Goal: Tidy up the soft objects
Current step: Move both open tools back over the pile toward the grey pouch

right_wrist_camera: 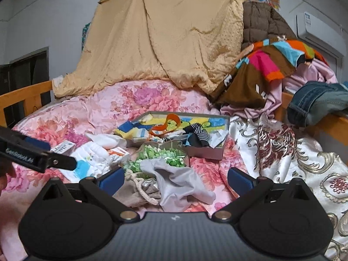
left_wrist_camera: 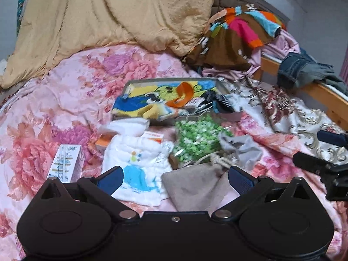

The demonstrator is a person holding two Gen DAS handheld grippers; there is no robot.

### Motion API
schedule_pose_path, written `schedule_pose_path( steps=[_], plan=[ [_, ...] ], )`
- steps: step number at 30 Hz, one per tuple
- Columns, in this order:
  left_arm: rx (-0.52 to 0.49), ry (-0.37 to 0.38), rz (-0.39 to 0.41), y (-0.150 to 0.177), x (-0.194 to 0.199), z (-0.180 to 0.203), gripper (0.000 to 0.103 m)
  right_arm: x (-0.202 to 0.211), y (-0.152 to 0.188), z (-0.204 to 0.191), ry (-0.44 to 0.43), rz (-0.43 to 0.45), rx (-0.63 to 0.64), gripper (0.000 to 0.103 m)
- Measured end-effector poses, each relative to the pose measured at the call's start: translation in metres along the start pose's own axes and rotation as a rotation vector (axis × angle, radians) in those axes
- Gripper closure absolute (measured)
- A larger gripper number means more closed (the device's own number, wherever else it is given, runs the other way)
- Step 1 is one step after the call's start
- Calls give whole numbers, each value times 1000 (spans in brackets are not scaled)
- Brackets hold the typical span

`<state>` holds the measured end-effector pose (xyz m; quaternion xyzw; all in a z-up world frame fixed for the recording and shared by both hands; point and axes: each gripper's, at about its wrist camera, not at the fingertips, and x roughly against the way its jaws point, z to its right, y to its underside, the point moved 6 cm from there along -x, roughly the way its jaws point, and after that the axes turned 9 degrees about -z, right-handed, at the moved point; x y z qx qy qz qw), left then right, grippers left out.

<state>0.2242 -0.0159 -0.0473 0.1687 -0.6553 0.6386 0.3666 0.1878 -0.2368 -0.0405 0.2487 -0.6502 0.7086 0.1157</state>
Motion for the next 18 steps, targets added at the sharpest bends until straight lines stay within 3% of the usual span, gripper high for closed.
schedule_pose_path(
  steps=[8, 13, 18],
  plan=[
    [107, -14, -66, 8, -28, -23, 1, -39, -17, 15, -21, 8, -49, 0],
    [86, -7, -49, 9, -31, -21, 1, -56, -23, 12, -46, 17, -38, 0],
    [64, 41, -42, 9, -39, -12, 1, -64, -8, 12, -31, -10, -15, 0]
  ],
)
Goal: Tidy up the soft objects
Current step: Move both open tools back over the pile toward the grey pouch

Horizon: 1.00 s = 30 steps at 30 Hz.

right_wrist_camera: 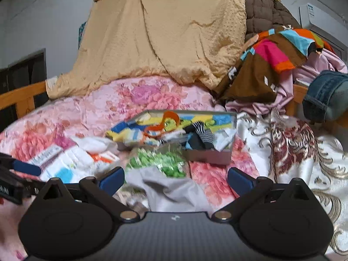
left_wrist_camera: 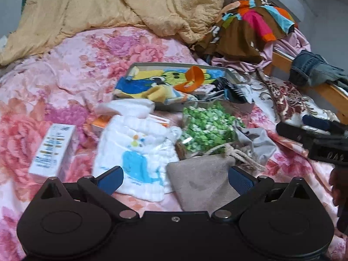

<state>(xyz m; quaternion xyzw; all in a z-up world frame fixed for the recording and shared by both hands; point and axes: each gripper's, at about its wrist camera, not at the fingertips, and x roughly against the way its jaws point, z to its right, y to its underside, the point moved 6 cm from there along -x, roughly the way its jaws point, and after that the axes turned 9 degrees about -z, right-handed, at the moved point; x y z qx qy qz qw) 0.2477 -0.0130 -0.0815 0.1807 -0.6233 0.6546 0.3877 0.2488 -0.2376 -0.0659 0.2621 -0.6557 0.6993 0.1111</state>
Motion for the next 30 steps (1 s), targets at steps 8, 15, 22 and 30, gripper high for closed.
schedule_pose_path(
  steps=[8, 15, 22, 30],
  plan=[
    [-134, 69, -22, 13, -27, 30, 1, -19, 16, 16, 18, -90, -64, 0],
    [-187, 109, -21, 15, -42, 44, 1, -29, 25, 26, 29, -125, -89, 0],
    [-171, 105, -5, 7, -52, 41, 1, -37, 32, 30, 45, -154, -106, 0],
    [-257, 135, 34, 1, -57, 51, 1, -39, 36, 31, 54, -161, -126, 0]
  ],
)
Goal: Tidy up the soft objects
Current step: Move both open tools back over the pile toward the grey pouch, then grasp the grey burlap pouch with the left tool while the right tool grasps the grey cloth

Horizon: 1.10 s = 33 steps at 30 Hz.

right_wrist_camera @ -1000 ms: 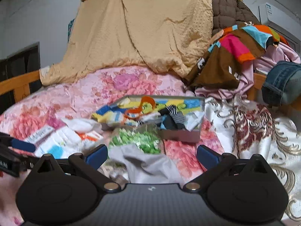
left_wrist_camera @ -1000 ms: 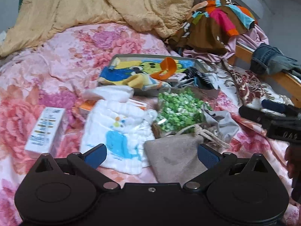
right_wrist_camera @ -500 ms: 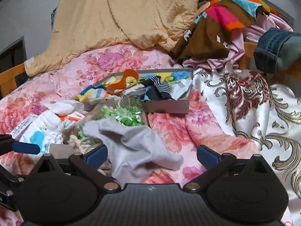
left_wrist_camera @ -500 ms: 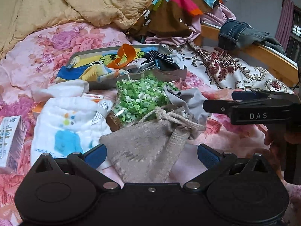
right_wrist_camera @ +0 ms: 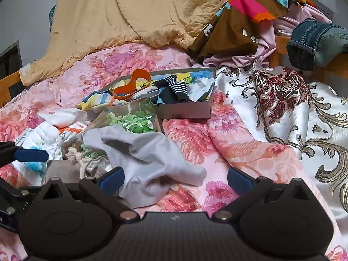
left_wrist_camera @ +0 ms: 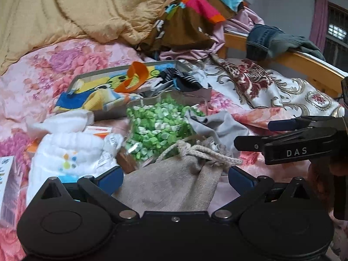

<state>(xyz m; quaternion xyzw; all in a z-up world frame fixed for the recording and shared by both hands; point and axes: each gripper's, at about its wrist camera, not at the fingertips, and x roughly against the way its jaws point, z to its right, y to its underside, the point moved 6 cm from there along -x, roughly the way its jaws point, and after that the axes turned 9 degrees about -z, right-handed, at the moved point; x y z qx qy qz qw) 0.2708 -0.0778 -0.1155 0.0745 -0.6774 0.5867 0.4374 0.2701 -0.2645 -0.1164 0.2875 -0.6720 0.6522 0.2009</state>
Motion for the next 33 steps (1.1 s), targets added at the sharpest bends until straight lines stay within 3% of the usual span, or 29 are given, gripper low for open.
schedule_pose_path(
  steps=[10, 17, 22, 33],
  plan=[
    [-62, 67, -34, -4, -20, 8, 1, -8, -9, -5, -61, 17, -7, 0],
    [-103, 70, -107, -1, -35, 9, 1, -29, -16, -9, -108, -12, -27, 0],
    [-119, 31, -142, 0, -45, 7, 1, -38, -16, -6, -131, -27, -63, 0],
    [-45, 23, -163, -1, -47, -4, 17, -38, -8, -5, -189, -38, -94, 10]
  ],
)
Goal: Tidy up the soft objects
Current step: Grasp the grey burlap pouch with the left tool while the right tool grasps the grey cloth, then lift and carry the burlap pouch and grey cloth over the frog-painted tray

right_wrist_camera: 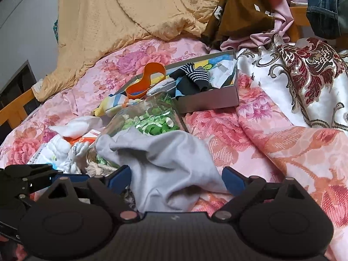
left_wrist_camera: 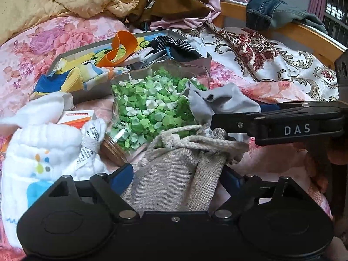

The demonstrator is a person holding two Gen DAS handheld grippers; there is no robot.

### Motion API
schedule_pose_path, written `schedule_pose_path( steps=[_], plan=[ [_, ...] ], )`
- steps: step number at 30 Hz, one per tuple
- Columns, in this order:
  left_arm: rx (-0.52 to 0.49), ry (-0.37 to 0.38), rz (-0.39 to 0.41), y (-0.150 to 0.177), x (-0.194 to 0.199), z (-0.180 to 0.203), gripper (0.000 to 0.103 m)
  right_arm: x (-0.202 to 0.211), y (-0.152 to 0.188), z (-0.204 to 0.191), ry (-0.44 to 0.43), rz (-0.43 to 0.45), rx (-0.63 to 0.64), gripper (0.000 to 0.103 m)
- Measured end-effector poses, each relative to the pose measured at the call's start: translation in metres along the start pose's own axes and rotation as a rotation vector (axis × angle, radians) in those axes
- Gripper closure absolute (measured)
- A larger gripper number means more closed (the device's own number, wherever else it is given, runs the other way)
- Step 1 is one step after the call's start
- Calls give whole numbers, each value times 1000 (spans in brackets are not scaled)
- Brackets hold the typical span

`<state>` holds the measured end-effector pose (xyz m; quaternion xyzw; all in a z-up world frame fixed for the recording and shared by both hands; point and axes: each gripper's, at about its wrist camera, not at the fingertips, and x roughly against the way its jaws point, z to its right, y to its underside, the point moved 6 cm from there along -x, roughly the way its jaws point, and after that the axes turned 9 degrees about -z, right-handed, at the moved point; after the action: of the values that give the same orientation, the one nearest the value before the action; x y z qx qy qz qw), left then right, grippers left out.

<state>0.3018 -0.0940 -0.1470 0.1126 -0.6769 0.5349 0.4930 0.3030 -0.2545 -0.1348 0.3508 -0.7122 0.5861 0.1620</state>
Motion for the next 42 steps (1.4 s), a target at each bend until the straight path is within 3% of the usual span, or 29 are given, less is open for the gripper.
schedule_pose_path(
  steps=[4, 8, 10, 14, 18, 28, 42],
  plan=[
    [-23, -23, -16, 1, -1, 1, 22, 1, 4, 0, 16, 3, 8, 17],
    [12, 4, -36, 3, -1, -1, 30, 1, 6, -1, 26, -3, 21, 27],
    [22, 15, -56, 4, -1, 0, 38, 0, 8, -3, 32, -11, 34, 42],
    [12, 25, -82, 6, -1, 5, 51, -1, 11, -6, 29, -17, 56, 57],
    [50, 39, -91, 5, 1, 5, 59, 1, 13, -8, 39, -10, 69, 82],
    [240, 75, -83, 2, 9, -9, 73, 14, 6, -5, 116, 77, 95, 91],
    [266, 121, 22, -7, 45, 9, 79, 23, 1, -17, 195, 154, 221, 92]
  ],
)
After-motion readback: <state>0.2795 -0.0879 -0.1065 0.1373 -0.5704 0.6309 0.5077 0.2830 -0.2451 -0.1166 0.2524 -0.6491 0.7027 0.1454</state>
